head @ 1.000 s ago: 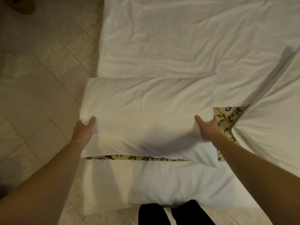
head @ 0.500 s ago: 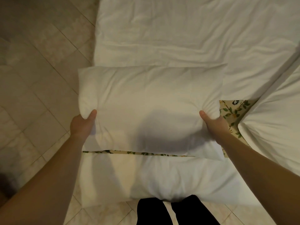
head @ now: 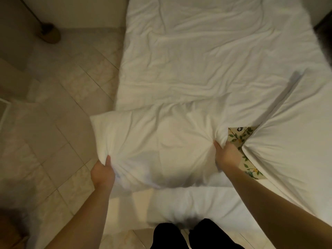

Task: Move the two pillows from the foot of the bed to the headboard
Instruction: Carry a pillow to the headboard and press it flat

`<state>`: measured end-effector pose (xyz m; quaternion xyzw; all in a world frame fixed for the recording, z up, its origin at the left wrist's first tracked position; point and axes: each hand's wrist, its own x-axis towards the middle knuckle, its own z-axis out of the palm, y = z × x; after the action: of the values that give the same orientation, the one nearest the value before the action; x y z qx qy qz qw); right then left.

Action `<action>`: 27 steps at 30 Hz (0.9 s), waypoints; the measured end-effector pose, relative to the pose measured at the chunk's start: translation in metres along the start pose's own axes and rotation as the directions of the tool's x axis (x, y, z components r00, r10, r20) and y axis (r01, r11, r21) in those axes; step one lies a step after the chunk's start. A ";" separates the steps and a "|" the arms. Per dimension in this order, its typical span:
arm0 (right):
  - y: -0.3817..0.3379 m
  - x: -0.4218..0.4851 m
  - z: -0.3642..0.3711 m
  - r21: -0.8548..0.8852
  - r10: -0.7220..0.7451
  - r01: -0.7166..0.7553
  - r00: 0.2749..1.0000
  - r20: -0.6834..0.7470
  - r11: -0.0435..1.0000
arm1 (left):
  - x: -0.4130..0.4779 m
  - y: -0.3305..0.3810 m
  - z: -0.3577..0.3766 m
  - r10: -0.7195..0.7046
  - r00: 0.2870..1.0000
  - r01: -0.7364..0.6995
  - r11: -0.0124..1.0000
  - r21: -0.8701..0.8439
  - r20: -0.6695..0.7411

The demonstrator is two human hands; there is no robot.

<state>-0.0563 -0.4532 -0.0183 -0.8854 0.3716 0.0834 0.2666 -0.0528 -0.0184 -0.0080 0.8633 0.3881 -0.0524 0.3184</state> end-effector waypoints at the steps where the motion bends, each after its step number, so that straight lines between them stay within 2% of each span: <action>1: 0.001 -0.010 -0.009 -0.032 -0.037 0.037 0.999 -0.010 0.999 | -0.013 -0.005 -0.007 -0.012 1.000 0.012 1.000 0.012 -0.006; 5: 0.013 -0.049 -0.039 -0.134 -0.156 0.156 0.988 0.014 0.979 | -0.067 -0.033 -0.032 -0.038 0.999 0.039 0.996 0.086 -0.010; 8: 0.029 -0.076 -0.052 -0.245 -0.187 0.191 0.982 0.040 0.951 | -0.105 -0.055 -0.048 -0.065 0.998 0.066 0.994 0.085 -0.009; 11: 0.046 -0.095 -0.061 -0.266 -0.200 0.214 0.977 0.078 0.940 | -0.136 -0.072 -0.062 -0.081 0.997 0.082 0.994 0.073 -0.011; 14: 0.057 -0.103 -0.065 -0.241 -0.198 0.221 0.973 0.116 0.945 | -0.163 -0.081 -0.076 -0.108 0.994 0.110 0.993 0.049 -0.034; 20: 0.062 -0.104 -0.075 -0.185 -0.292 0.333 0.931 0.219 0.925 | -0.218 -0.094 -0.099 -0.135 0.976 0.120 0.988 -0.093 -0.169; 27: 0.051 -0.110 -0.089 -0.058 -0.440 0.463 0.869 0.225 0.885 | -0.257 -0.118 -0.121 -0.160 0.964 0.115 0.971 -0.210 -0.213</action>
<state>-0.1745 -0.4629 0.0741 -0.9476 0.1196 0.1299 0.2662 -0.3329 -0.0521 0.1150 0.7989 0.4846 0.0634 0.3506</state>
